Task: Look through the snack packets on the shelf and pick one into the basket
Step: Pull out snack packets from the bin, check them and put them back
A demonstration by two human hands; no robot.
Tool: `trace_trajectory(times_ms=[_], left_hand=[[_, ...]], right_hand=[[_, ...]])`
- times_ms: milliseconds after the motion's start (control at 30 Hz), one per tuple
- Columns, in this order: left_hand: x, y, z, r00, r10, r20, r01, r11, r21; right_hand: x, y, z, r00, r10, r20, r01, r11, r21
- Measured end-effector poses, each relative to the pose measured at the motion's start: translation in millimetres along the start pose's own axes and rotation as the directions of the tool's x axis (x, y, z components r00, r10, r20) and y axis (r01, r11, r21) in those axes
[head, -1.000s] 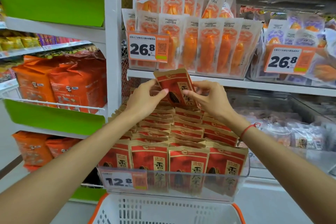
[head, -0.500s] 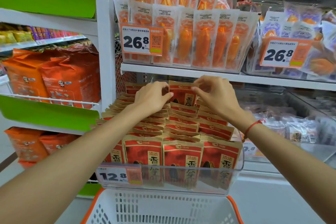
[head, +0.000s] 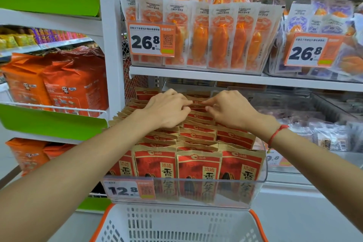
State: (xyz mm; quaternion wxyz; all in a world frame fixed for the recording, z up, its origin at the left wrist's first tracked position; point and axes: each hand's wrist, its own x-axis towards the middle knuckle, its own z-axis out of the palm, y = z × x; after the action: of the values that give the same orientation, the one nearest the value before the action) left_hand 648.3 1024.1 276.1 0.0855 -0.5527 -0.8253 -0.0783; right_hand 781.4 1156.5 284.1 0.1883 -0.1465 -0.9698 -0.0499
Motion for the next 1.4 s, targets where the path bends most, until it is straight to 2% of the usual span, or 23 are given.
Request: trace_trajectory(times_ms=[100,300,433,500,567,700,833,1000,1233,1400], left_hand=[[2,0,8,0.997,0.006,0.08,-0.006,1.0,-0.004],[8,0,9,0.994,-0.011,0.111,0.019,0.997,-0.068],[21,1,12,0.987,-0.157,-0.045,0.139,0.954,-0.266],[32,2,15,0.974,-0.225,-0.027,0.205,0.926,-0.318],[41,7,17,0.965,-0.261,0.011,0.253,0.923,-0.291],[59,14,22,0.936,-0.351,-0.021,0.334,0.905,-0.263],[69,13,27,0.894,-0.446,-0.039,0.419,0.864,-0.278],[59,11,28,0.876,-0.472,-0.102,0.403,0.831,-0.384],[37,14,24,0.838,-0.51,-0.194,0.373,0.794,-0.48],[11,22,2,0.834,-0.43,-0.347,0.273,0.867,-0.417]], right_hand=[[-2,-2,3,0.988,0.033,0.154,-0.026,0.998,-0.049],[1,1,-1,0.948,0.056,0.314,-0.055,0.998,-0.01],[-11,12,0,0.954,0.062,0.294,-0.095,0.991,0.098],[-19,15,2,0.948,0.074,0.309,-0.118,0.985,0.129],[-22,16,3,0.93,0.074,0.36,-0.125,0.985,0.121],[-19,13,3,0.883,0.098,0.459,-0.159,0.983,0.096],[-20,11,6,0.889,0.112,0.444,-0.166,0.982,0.086],[-21,8,8,0.903,0.124,0.411,-0.168,0.983,0.072],[-20,8,6,0.885,0.141,0.444,-0.193,0.978,0.074],[-19,8,5,0.857,0.16,0.49,-0.229,0.97,0.082]])
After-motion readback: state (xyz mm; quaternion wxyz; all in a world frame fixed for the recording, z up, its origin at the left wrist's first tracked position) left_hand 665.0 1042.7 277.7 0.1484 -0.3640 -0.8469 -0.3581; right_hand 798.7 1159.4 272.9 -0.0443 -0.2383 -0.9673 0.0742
